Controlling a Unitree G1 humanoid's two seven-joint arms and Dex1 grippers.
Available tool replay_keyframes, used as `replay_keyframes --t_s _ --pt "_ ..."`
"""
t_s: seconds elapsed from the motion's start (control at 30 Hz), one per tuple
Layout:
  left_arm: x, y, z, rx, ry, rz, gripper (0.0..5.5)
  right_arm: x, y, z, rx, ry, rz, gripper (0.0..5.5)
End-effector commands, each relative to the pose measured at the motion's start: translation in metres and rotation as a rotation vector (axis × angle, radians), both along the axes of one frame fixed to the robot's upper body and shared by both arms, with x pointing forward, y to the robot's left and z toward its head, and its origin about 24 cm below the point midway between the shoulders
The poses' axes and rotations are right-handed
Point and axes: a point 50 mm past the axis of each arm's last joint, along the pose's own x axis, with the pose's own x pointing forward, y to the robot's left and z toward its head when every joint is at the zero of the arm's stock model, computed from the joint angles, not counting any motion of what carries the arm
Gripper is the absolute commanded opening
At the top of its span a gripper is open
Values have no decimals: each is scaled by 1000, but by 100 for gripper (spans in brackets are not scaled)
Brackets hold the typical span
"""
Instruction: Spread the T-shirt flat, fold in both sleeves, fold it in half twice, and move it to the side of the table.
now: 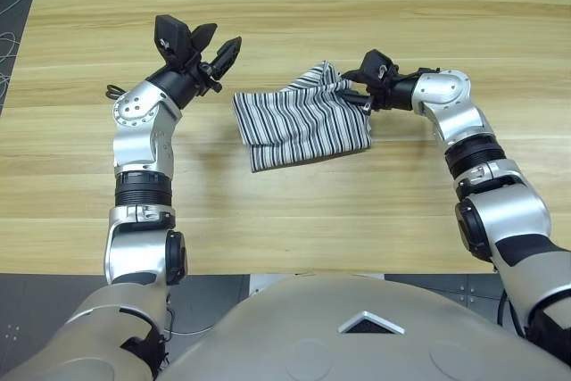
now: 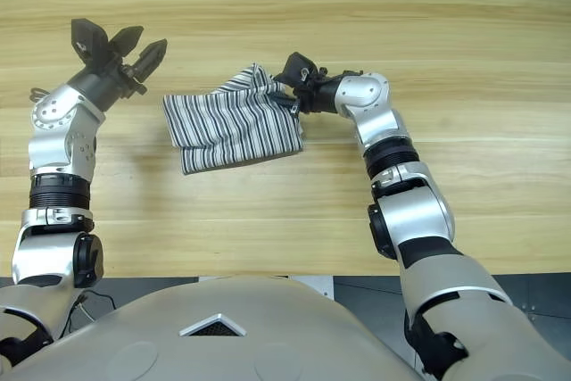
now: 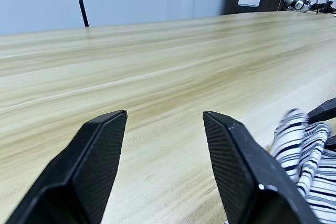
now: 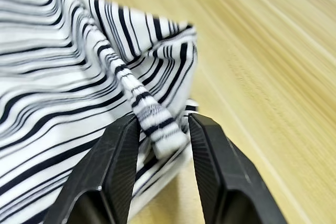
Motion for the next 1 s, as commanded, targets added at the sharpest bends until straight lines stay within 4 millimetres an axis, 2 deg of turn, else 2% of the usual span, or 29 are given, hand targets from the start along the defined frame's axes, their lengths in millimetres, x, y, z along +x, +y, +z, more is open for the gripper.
replay_keyframes --t_s 0.03,0.27,0.4,0.5,0.57,0.67,0.83,0.9,1.0 --pt "0 0 2 0 -5 1 270 11 1 18 54 11 -28 165" --pt "-2 -2 0 9 -3 -11 270 18 -6 25 23 -29 -71 165" --pt "-8 -7 -8 33 50 -66 270 22 4 42 143 -93 -72 165" --pt "-13 -6 -14 -70 178 -85 270 14 16 52 248 -103 -8 165" --pt "-21 -6 -16 -165 291 -84 270 1 23 50 276 -93 58 165" --pt "-38 -4 -18 -212 389 -54 270 -23 31 48 322 -60 169 165" --pt "-59 5 -14 -276 439 10 270 -60 32 14 224 52 272 165" --pt "-62 8 -17 -273 460 31 270 -66 29 -1 151 61 277 165" --pt "-62 10 -22 -261 475 55 270 -71 26 -12 93 63 287 165"
